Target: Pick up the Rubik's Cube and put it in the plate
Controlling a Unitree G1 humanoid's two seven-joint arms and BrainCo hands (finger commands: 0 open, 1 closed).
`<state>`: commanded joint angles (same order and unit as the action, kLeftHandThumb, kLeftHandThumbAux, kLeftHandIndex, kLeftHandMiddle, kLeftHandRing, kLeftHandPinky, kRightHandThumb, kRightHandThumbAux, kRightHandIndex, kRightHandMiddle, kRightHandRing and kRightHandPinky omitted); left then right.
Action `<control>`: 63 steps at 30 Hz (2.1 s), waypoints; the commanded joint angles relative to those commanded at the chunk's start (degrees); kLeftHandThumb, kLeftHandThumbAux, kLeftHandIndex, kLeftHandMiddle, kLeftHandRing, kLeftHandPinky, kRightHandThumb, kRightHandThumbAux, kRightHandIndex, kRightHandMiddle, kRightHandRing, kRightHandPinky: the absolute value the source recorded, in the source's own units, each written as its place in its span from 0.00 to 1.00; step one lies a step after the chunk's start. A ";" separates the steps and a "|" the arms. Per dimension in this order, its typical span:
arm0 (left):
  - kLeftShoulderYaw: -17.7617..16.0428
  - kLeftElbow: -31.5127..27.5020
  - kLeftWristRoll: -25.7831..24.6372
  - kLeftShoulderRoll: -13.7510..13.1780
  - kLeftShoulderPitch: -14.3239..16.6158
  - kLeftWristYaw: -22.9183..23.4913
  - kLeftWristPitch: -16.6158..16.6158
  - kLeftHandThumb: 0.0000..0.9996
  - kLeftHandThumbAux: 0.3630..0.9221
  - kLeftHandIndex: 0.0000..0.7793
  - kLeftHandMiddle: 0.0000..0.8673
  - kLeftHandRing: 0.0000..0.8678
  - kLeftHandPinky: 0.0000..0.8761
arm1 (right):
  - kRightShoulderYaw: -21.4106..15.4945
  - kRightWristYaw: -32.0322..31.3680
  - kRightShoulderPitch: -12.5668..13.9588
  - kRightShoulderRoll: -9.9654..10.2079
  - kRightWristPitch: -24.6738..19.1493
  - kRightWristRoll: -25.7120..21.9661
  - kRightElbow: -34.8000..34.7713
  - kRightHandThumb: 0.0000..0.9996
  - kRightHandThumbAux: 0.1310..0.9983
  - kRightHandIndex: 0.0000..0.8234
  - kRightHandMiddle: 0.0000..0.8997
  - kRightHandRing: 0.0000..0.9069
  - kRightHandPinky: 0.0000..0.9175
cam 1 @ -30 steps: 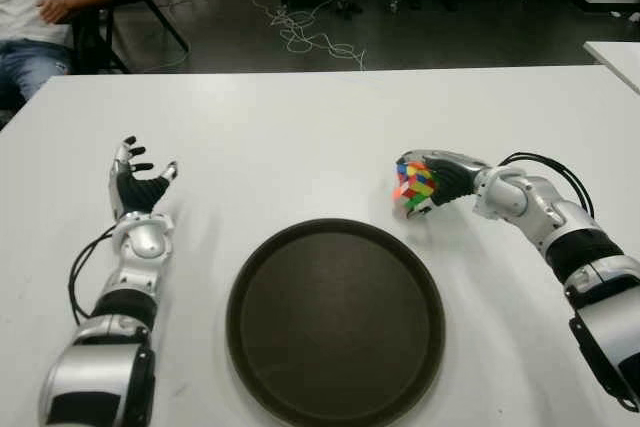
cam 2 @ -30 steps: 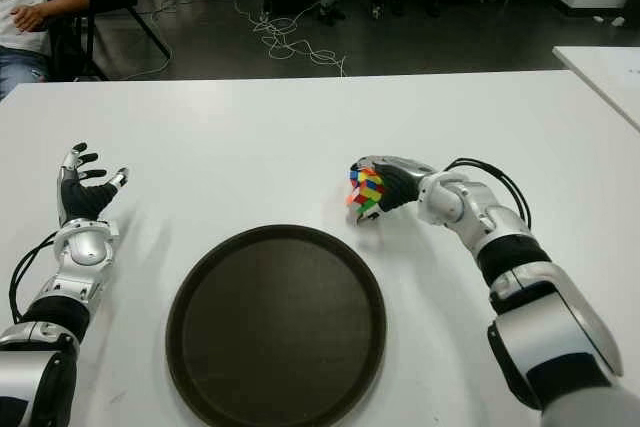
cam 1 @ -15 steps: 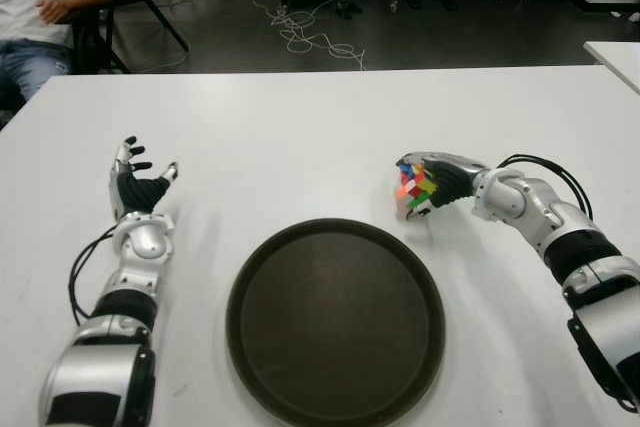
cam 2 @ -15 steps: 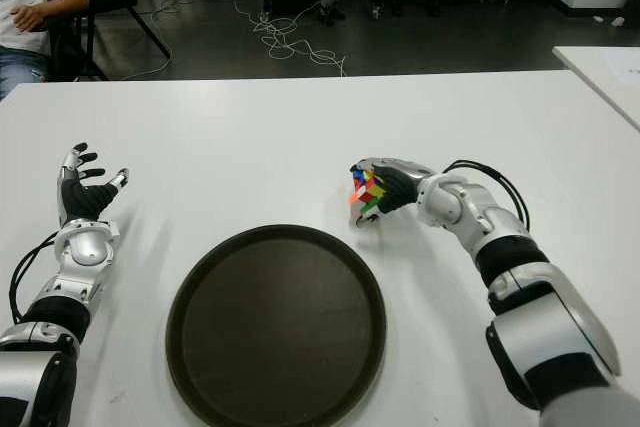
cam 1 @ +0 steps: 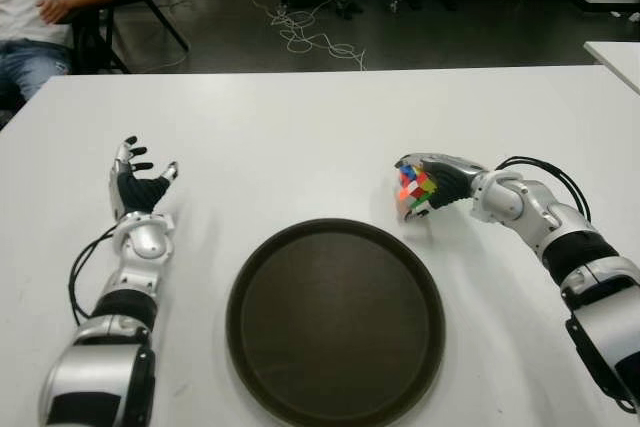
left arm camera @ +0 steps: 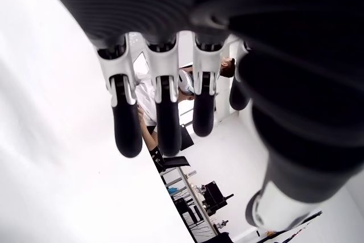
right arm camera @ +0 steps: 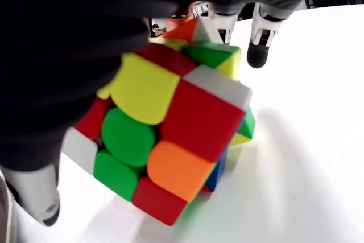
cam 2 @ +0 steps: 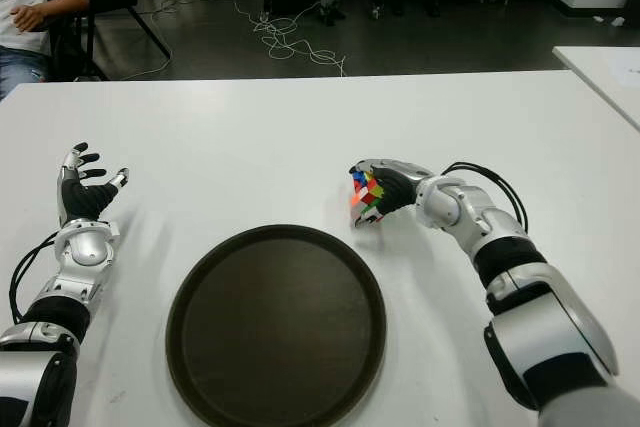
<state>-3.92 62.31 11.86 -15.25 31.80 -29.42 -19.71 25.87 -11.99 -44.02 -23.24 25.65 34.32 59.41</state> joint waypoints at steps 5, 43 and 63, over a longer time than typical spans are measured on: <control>-0.06 -0.24 -0.24 0.08 -0.12 0.42 -0.06 0.12 0.72 0.16 0.24 0.31 0.46 | -0.12 0.06 0.14 -0.10 0.07 -0.13 -0.04 0.00 0.59 0.00 0.00 0.00 0.00; 0.15 -0.25 0.23 -0.07 -0.11 -0.16 0.48 0.14 0.75 0.16 0.24 0.33 0.48 | -1.23 4.01 0.46 0.29 1.82 -1.62 0.85 0.00 0.62 0.02 0.03 0.01 0.03; -0.44 0.07 -0.76 0.02 -0.01 0.69 -0.04 0.19 0.72 0.17 0.24 0.31 0.43 | -4.73 16.46 2.89 2.60 -3.51 -3.52 -1.26 0.69 0.68 0.53 0.86 0.85 0.83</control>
<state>-4.37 62.38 11.10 -15.23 31.79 -28.74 -19.75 21.14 4.47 -41.13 -20.64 22.13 30.80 58.16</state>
